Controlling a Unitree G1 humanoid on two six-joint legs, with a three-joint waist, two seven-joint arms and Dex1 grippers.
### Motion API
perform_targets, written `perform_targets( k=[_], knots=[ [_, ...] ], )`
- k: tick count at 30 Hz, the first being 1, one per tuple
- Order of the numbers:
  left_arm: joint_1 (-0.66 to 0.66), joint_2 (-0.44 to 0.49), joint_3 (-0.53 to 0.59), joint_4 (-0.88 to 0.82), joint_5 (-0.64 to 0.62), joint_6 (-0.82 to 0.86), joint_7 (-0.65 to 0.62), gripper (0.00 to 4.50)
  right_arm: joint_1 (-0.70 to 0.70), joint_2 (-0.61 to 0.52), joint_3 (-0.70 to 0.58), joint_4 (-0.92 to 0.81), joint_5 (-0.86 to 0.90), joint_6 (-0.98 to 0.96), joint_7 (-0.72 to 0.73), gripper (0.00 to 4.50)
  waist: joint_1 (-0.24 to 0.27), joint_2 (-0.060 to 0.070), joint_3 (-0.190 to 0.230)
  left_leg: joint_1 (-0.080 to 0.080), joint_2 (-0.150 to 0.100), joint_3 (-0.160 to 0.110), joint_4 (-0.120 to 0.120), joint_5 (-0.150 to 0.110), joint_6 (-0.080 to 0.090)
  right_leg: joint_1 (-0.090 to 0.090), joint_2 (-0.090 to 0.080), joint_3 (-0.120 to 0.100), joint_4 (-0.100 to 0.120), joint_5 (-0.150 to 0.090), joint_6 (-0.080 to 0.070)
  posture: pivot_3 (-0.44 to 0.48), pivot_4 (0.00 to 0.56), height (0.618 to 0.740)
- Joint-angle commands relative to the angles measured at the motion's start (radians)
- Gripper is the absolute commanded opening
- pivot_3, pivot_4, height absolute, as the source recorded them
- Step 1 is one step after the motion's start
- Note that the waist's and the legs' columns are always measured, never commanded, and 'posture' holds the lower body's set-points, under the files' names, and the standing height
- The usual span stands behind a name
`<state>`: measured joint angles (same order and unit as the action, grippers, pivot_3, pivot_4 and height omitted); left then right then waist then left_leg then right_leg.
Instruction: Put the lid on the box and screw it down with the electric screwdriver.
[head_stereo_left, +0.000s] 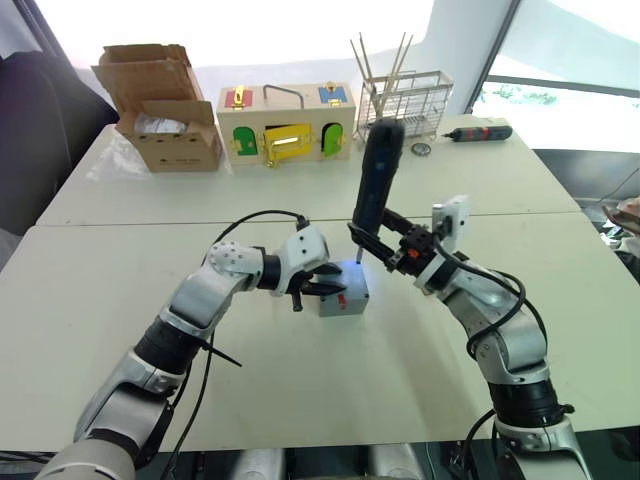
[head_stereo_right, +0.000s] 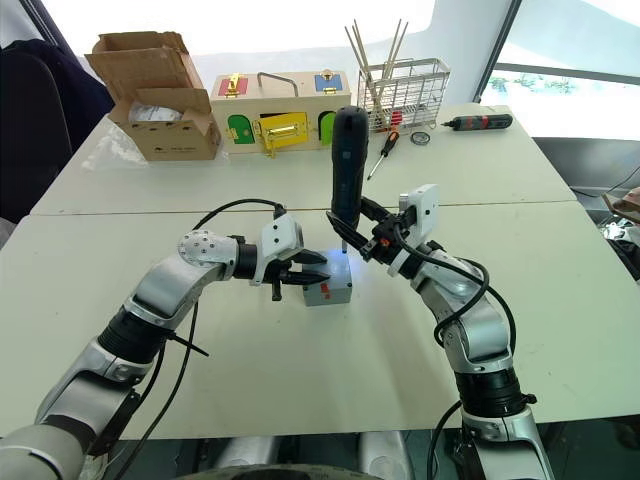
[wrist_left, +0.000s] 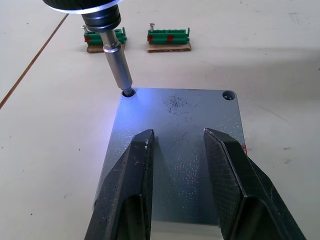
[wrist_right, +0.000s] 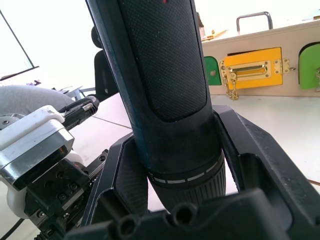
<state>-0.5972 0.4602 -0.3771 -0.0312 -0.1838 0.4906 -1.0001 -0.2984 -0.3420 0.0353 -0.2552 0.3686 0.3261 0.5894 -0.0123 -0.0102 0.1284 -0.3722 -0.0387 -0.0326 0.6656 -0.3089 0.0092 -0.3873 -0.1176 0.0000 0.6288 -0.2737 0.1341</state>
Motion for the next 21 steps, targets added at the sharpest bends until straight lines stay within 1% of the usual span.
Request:
perform_targets(
  k=[1, 4, 7, 10, 11, 13, 14, 15, 17, 18, 21],
  knots=[
    [0.017, 0.015, -0.029, 0.037, 0.042, 0.015, 0.001, 1.57, 0.023, -0.012, 0.023, 0.043, -0.013, 0.078, -0.009, 1.80, 0.000, 0.000, 0.000, 0.000, 0.000, 0.000, 0.000, 0.000, 0.000, 0.000, 0.000, 0.000, 0.000, 0.000, 0.000, 0.000, 0.150, 0.730],
    [0.016, 0.014, -0.024, 0.038, 0.040, 0.012, 0.003, 1.57, 0.007, -0.016, 0.004, 0.000, 0.009, 0.104, -0.018, 1.80, 0.000, 0.000, 0.000, 0.000, 0.000, 0.000, 0.000, 0.000, 0.000, 0.000, 0.000, 0.000, 0.000, 0.000, 0.000, 0.000, 0.150, 0.730],
    [0.017, 0.033, 0.000, -0.007, 0.025, 0.017, -0.002, 1.57, -0.032, -0.019, -0.056, -0.081, 0.085, 0.177, -0.046, 1.80, 0.000, 0.001, 0.002, -0.001, 0.000, 0.000, 0.000, 0.000, 0.000, -0.001, -0.001, 0.000, -0.001, 0.000, 0.000, 0.000, 0.150, 0.730],
    [0.011, 0.041, 0.050, -0.076, -0.026, 0.067, 0.002, 1.57, -0.101, -0.042, -0.146, -0.172, 0.215, 0.294, -0.078, 1.80, 0.001, 0.005, 0.009, -0.004, 0.000, 0.000, 0.000, 0.000, 0.000, -0.004, -0.001, 0.000, -0.001, 0.000, 0.000, 0.000, 0.150, 0.730],
    [0.012, 0.046, 0.070, -0.104, -0.046, 0.082, -0.001, 1.57, -0.142, -0.068, -0.185, -0.205, 0.282, 0.349, -0.084, 1.80, 0.001, 0.007, 0.013, -0.006, -0.001, 0.000, 0.000, 0.000, -0.001, -0.006, -0.002, 0.000, -0.001, 0.000, 0.000, 0.000, 0.150, 0.730],
    [0.018, 0.058, 0.099, -0.149, -0.080, 0.104, -0.008, 1.57, -0.229, -0.119, -0.262, -0.238, 0.407, 0.445, -0.106, 1.80, 0.000, 0.012, 0.023, -0.016, -0.001, 0.000, 0.001, 0.002, -0.004, -0.014, -0.002, 0.000, 0.000, 0.001, -0.001, 0.000, 0.150, 0.730],
    [0.020, 0.061, 0.108, -0.165, -0.094, 0.113, -0.009, 1.57, -0.272, -0.144, -0.299, -0.237, 0.463, 0.484, -0.120, 1.80, 0.001, 0.013, 0.026, -0.023, -0.002, 0.000, 0.001, 0.005, -0.007, -0.023, -0.003, 0.000, 0.002, 0.002, -0.002, 0.000, 0.150, 0.730],
    [0.022, 0.060, 0.117, -0.178, -0.109, 0.124, -0.009, 1.57, -0.312, -0.166, -0.331, -0.228, 0.512, 0.517, -0.135, 1.80, 0.001, 0.013, 0.028, -0.026, -0.002, 0.000, 0.002, 0.009, -0.014, -0.026, -0.003, 0.000, 0.003, 0.002, -0.002, 0.000, 0.150, 0.730],
    [0.026, 0.049, 0.140, -0.193, -0.143, 0.143, -0.003, 1.57, -0.398, -0.202, -0.387, -0.184, 0.588, 0.575, -0.182, 1.80, 0.001, 0.013, 0.029, -0.033, -0.002, 0.000, 0.001, 0.011, -0.017, -0.032, -0.003, -0.001, 0.003, 0.002, -0.002, 0.000, 0.150, 0.730],
    [0.027, 0.039, 0.153, -0.196, -0.160, 0.150, 0.002, 1.57, -0.433, -0.209, -0.407, -0.161, 0.605, 0.592, -0.218, 1.80, 0.002, 0.013, 0.029, -0.036, -0.002, 0.000, 0.001, 0.011, -0.018, -0.037, -0.002, -0.001, 0.004, 0.003, -0.002, 0.000, 0.150, 0.730],
    [0.009, -0.012, 0.212, -0.173, -0.196, 0.147, 0.055, 1.57, -0.525, -0.207, -0.457, -0.067, 0.589, 0.651, -0.398, 1.80, 0.002, 0.012, 0.029, -0.037, -0.001, -0.001, 0.001, 0.011, -0.018, -0.037, -0.002, -0.003, 0.004, 0.003, -0.002, 0.000, 0.150, 0.730]
  ],
)
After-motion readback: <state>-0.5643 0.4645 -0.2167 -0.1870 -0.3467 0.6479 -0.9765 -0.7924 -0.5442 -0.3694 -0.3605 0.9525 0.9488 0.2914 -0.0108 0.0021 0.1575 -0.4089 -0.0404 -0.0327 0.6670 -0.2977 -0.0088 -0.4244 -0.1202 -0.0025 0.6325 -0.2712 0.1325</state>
